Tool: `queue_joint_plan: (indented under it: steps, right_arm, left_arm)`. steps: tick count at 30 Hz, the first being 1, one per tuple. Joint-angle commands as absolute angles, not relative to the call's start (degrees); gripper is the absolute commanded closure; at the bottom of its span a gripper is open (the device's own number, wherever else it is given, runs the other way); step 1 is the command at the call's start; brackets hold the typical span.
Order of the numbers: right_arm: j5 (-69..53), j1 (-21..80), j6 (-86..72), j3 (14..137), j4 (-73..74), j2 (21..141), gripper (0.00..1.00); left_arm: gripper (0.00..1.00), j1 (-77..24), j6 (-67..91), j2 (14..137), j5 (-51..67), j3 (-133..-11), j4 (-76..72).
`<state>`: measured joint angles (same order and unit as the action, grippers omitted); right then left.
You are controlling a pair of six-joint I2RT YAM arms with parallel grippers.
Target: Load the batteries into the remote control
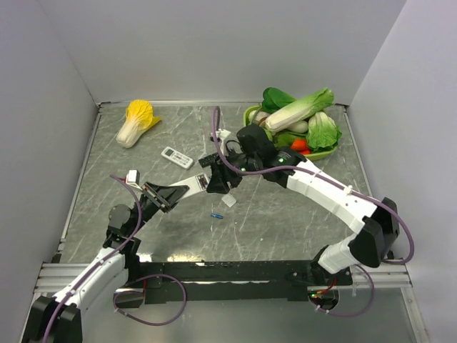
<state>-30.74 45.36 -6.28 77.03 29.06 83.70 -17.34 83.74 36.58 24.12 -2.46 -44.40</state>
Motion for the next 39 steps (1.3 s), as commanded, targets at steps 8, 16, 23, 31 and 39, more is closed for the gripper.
queue_joint_plan:
  steps: [8, 16, 23, 31, 39]
  right_arm:
    - [-37.8, 43.2, -9.8, 66.7, 11.7, 78.1, 0.33]
    - [-39.3, 42.9, -11.9, 65.0, 7.3, 79.5, 0.34]
    - [-40.9, 42.5, -13.7, 64.4, 5.4, 80.9, 0.37]
    - [-41.4, 41.9, -14.4, 63.8, 5.0, 82.3, 0.39]
    - [-40.9, 41.0, -14.7, 62.4, 4.7, 82.3, 0.41]
  left_arm:
    - [0.99, -17.4, 85.7, 36.0, 24.7, -1.8, -50.4]
    - [0.99, -17.4, 85.9, 35.6, 24.7, -1.9, -49.3]
    - [0.99, -17.4, 85.8, 35.7, 24.9, -2.3, -49.1]
    - [0.98, -17.4, 85.9, 36.0, 25.0, -2.2, -49.9]
    - [0.99, -17.4, 86.0, 35.4, 24.4, -1.9, -49.1]
